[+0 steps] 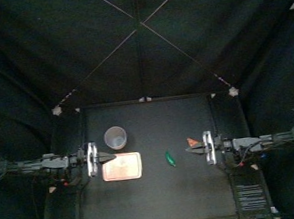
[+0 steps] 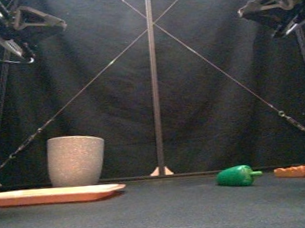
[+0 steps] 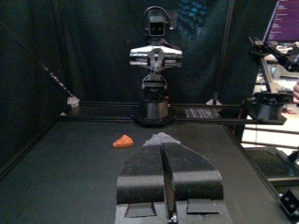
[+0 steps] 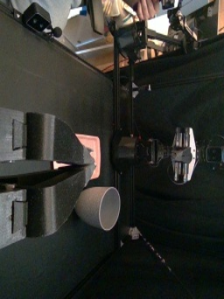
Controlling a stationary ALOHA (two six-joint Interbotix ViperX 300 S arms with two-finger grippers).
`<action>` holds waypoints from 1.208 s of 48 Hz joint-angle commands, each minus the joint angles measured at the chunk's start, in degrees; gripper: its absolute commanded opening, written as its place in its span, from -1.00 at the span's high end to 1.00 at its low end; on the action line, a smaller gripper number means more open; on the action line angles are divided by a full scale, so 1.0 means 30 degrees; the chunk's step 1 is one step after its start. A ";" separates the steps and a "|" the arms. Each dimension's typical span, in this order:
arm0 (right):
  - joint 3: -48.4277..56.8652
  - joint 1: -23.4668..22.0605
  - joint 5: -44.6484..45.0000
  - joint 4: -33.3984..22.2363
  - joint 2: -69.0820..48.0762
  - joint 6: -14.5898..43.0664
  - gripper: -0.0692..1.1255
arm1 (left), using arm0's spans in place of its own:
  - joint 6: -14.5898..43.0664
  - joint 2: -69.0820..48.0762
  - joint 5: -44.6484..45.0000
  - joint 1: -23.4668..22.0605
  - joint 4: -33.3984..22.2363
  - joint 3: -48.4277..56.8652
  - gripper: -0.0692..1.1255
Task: Pick the pie then place it on the pink plate
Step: Pick the pie
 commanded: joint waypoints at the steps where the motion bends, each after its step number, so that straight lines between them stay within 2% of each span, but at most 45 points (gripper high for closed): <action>1: -0.0205 -0.0674 -0.0059 0.0176 0.0732 0.0146 0.85 | 0.0029 0.0176 -0.0352 0.0527 -0.0029 -0.0088 0.86; 10: -0.0791 -0.3691 0.0938 0.2314 0.2578 0.1055 0.84 | 0.0029 0.0176 -0.0645 0.0674 0.0000 -0.0117 0.86; 15: -0.1348 -0.5684 0.3340 0.4277 0.3574 0.1611 0.82 | 0.0029 0.0176 -0.0820 0.0674 0.0000 -0.0117 0.86; 19: -0.1904 -0.7500 0.6240 0.5273 0.4395 0.1875 0.68 | 0.0029 0.0176 -0.0850 0.0645 0.0000 -0.0088 0.86; 22: -0.2168 -0.8379 0.7969 0.5391 0.4746 0.1963 0.50 | 0.0029 0.0176 -0.0850 0.0645 0.0000 -0.0059 0.86; 26: -0.2344 -0.9141 0.9551 0.5361 0.5068 0.2021 0.12 | 0.0029 0.0176 -0.0850 0.0645 0.0029 -0.0059 0.86; 32: -0.2373 -0.9258 0.9961 0.5361 0.5186 0.2051 -0.59 | 0.0029 0.0176 -0.0879 0.0674 0.0029 -0.0088 0.86; 35: -0.2373 -0.9258 1.0020 0.5449 0.5215 0.2051 -0.87 | 0.0029 0.0176 -0.0879 0.0674 0.0059 -0.0088 0.86; 37: -0.2344 -0.9258 1.0078 0.5361 0.5215 0.2080 -0.96 | 0.0029 0.0176 -0.0879 0.0674 0.0059 -0.0059 0.86; 48: -0.2314 -0.9492 1.1016 0.4629 0.5566 0.2051 -0.85 | 0.0059 0.0176 -0.0850 0.0762 0.0059 -0.0059 0.86; 58: -0.2754 -1.0225 1.5527 0.4131 0.6738 0.2168 -0.85 | 0.0059 0.0176 -0.0879 0.0908 0.0059 -0.0059 0.86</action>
